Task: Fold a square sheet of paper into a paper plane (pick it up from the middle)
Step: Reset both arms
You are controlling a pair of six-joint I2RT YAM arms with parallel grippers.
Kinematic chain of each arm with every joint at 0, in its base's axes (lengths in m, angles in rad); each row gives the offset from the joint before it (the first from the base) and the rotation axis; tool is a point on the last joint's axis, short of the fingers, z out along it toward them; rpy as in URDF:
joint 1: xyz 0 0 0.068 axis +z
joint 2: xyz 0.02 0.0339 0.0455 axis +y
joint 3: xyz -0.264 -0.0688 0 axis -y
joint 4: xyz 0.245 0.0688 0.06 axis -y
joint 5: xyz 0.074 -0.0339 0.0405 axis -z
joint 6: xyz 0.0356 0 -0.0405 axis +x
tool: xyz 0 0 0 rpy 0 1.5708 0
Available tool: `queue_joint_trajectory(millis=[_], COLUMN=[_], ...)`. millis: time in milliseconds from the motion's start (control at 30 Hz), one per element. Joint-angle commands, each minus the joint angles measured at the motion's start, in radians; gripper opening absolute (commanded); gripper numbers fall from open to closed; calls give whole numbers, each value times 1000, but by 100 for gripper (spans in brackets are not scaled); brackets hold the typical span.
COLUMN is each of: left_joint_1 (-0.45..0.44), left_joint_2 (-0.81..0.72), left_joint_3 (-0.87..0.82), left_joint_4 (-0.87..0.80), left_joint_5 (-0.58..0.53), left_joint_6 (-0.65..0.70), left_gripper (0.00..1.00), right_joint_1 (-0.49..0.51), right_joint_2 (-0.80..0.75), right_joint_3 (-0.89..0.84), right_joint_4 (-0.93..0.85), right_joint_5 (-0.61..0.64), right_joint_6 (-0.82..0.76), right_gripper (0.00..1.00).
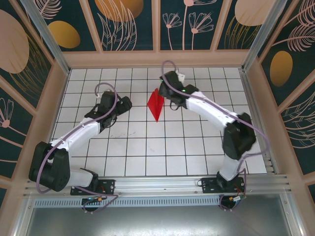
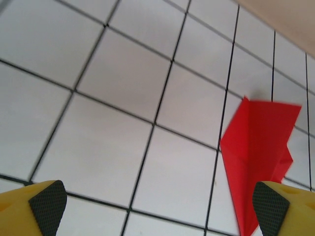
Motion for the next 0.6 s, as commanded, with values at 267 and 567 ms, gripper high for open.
queue_joint_trajectory(millis=[267,567], left_joint_1=[73,151], left_joint_2=[-99,-121], left_joint_3=[-135,-414], left_joint_4=[308,752], left_joint_5=[-429,-584], left_joint_6=[309,547], left_gripper=[98,99], right_joint_1=[-326,-559], right_joint_2=[-561,-760], right_joint_3=[-554,-1068], right_joint_4=[220,798], right_joint_5=[342,296], right_joint_6=[-100,-350], right_gripper=[99,99])
